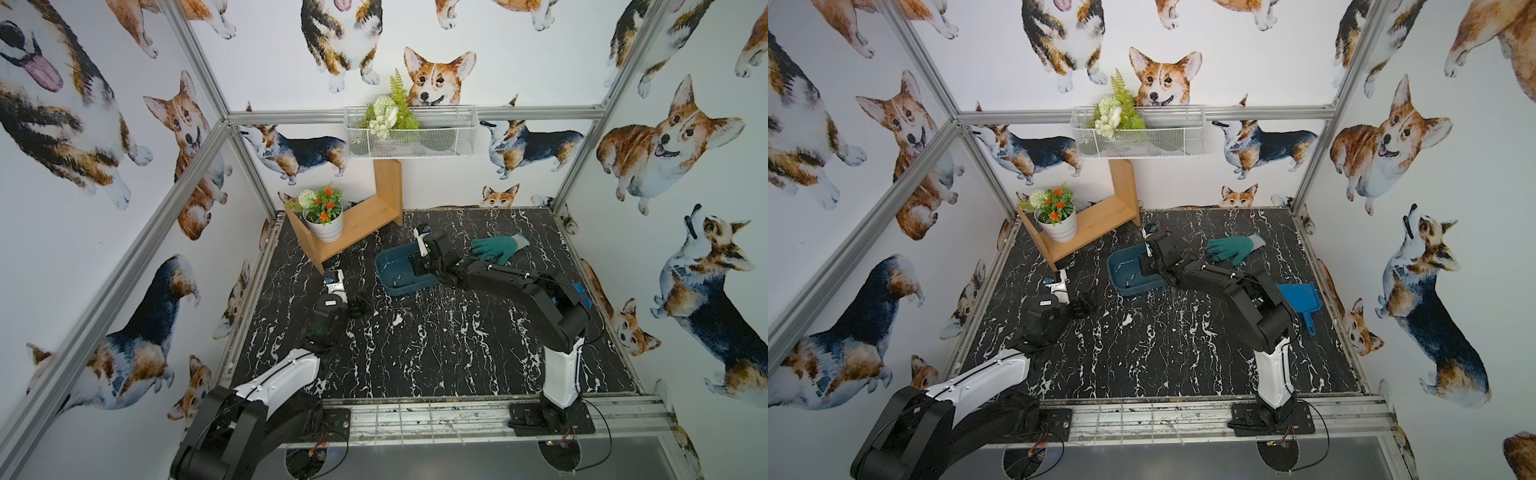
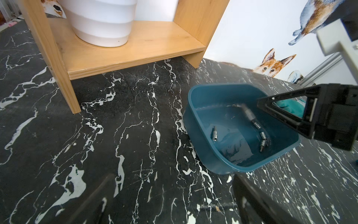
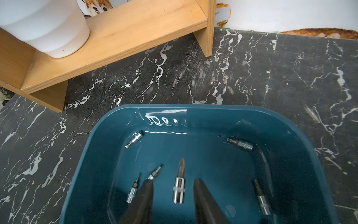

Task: Put the bit on the desktop into the storage box
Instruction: Place the screwdriver bit in the storage box, then pick up the screwdriver bit from the center of the board.

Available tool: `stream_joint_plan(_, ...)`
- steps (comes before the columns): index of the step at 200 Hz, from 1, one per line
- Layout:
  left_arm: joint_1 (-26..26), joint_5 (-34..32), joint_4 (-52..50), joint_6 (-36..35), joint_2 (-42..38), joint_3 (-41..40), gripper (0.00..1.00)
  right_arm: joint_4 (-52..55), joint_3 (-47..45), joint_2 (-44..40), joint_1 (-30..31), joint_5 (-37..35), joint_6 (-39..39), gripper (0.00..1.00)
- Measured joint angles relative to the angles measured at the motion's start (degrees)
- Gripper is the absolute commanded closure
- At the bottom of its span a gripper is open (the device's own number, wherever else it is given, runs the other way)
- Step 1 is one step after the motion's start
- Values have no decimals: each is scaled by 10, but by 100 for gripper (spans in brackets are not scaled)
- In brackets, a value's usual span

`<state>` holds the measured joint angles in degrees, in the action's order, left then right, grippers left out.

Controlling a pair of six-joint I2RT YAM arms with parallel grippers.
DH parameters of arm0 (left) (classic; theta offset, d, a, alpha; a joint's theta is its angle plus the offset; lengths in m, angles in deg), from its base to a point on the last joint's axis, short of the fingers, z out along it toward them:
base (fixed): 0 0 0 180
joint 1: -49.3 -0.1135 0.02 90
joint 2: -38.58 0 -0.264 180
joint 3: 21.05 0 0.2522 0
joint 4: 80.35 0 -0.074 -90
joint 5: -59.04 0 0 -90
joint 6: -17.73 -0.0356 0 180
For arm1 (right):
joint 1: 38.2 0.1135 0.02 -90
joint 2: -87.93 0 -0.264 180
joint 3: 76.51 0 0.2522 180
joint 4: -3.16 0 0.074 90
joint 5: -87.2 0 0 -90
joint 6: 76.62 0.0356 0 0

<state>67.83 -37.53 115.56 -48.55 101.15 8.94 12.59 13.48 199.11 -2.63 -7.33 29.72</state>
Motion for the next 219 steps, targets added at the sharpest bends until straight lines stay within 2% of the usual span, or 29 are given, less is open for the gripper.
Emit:
stream_joint_plan(44,0,7,0,2,-3,0,0,-2,-75,-94,-1,-6,-2,48)
stream_joint_plan(94,7,16,-10,2,-9,8,0,-47,-258,-254,-4,-53,-19,38)
stream_joint_plan(98,9,16,-13,2,-9,11,0,-57,-274,-266,-5,-60,-21,34)
stream_joint_plan(121,23,18,-31,1,2,33,0,-88,-344,-309,-11,-89,-32,32)
stream_joint_plan(139,52,10,-52,2,16,50,0,-118,-386,-336,-15,-104,-33,27)
stream_joint_plan(154,95,-8,-77,3,28,71,0,-147,-420,-358,-15,-116,-31,20)
stream_joint_plan(180,178,-53,-113,14,46,103,0,-186,-470,-406,-15,-140,-18,0)
stream_joint_plan(219,234,-99,-168,67,88,132,0,-224,-513,-482,-21,-178,0,0)
